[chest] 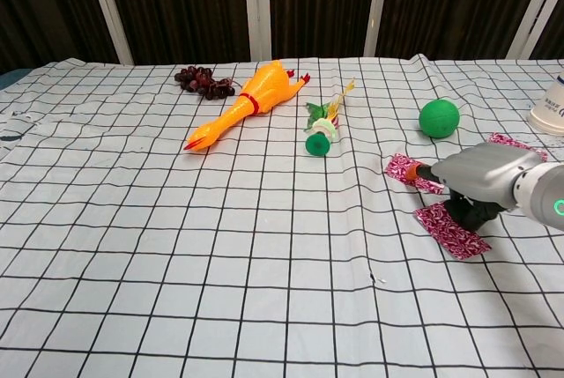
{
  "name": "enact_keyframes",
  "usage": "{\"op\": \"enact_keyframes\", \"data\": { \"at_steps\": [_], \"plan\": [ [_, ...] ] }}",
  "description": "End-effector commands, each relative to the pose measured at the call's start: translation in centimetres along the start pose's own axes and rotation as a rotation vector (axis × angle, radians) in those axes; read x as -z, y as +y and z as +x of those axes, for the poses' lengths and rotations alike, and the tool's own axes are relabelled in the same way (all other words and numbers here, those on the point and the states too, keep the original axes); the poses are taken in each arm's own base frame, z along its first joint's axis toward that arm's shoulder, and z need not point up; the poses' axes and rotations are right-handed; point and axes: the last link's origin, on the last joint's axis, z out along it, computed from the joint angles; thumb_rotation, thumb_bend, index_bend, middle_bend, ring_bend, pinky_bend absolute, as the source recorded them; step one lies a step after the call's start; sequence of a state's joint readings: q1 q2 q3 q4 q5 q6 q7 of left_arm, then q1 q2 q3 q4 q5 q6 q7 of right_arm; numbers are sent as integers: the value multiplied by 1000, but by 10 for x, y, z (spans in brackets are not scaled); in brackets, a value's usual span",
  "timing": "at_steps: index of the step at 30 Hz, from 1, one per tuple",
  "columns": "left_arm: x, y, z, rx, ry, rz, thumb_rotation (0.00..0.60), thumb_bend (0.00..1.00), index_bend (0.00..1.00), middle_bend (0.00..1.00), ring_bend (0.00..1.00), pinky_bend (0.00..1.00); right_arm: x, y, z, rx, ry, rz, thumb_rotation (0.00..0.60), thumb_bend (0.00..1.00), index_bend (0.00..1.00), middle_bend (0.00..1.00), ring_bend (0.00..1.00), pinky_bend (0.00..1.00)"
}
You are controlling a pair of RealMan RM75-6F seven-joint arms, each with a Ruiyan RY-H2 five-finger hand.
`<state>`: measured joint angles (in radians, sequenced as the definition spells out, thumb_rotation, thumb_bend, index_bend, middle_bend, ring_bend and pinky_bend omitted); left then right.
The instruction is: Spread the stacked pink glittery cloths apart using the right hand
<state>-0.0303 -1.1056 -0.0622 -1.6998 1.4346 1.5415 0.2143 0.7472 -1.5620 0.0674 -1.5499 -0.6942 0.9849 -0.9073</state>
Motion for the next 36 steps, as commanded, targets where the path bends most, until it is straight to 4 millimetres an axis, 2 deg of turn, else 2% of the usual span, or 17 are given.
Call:
{"op": "enact_keyframes", "data": {
  "at_steps": [1, 6, 12, 17, 20, 23, 24, 26, 28, 31, 36],
  "plan": [
    [0, 0, 0, 0, 1, 1, 600, 197, 104, 5, 29, 169, -2, -2, 2, 1, 3, 3, 600, 740, 124, 816, 853, 693],
    [0, 0, 0, 0, -1, 2, 600, 197, 104, 5, 29, 169, -4, -6, 11, -8, 27, 6, 600, 740, 124, 816, 853, 692],
    [0, 0, -1, -1, -4, -1, 600, 198, 104, 5, 29, 169, 1, -6, 33, -24, 93, 2, 600, 741, 124, 816, 853, 693],
    [0, 0, 0, 1, -1, -1, 600, 197, 104, 5, 29, 169, 15, 1, 43, -31, 122, -12, 600, 740, 123, 816, 853, 693],
    [1, 0, 1, 3, -1, -2, 600, 197, 104, 5, 29, 169, 33, 11, 46, -60, 145, -25, 600, 740, 118, 785, 814, 691],
    [1, 0, 1, 7, -3, -6, 600, 197, 104, 5, 29, 169, 56, 26, 48, -98, 182, -46, 600, 739, 65, 572, 662, 606],
    [1, 0, 1, 7, -3, -8, 600, 197, 104, 5, 29, 169, 64, 31, 48, -115, 191, -54, 600, 737, 41, 474, 596, 549],
    [2, 1, 1, 10, -4, -12, 600, 197, 104, 5, 29, 169, 85, 43, 45, -163, 209, -68, 600, 722, 14, 350, 499, 464],
    [3, 1, 1, 12, -3, -16, 600, 197, 104, 5, 29, 169, 105, 54, 39, -204, 226, -79, 600, 655, 0, 226, 390, 379],
    [4, 1, 2, 16, -4, -21, 600, 197, 104, 5, 29, 169, 132, 68, 29, -239, 265, -88, 600, 574, 0, 134, 287, 315],
    [6, 1, 3, 24, -5, -25, 600, 198, 104, 5, 29, 169, 171, 86, 6, -264, 382, -83, 600, 559, 0, 97, 209, 266]
  ]
}}
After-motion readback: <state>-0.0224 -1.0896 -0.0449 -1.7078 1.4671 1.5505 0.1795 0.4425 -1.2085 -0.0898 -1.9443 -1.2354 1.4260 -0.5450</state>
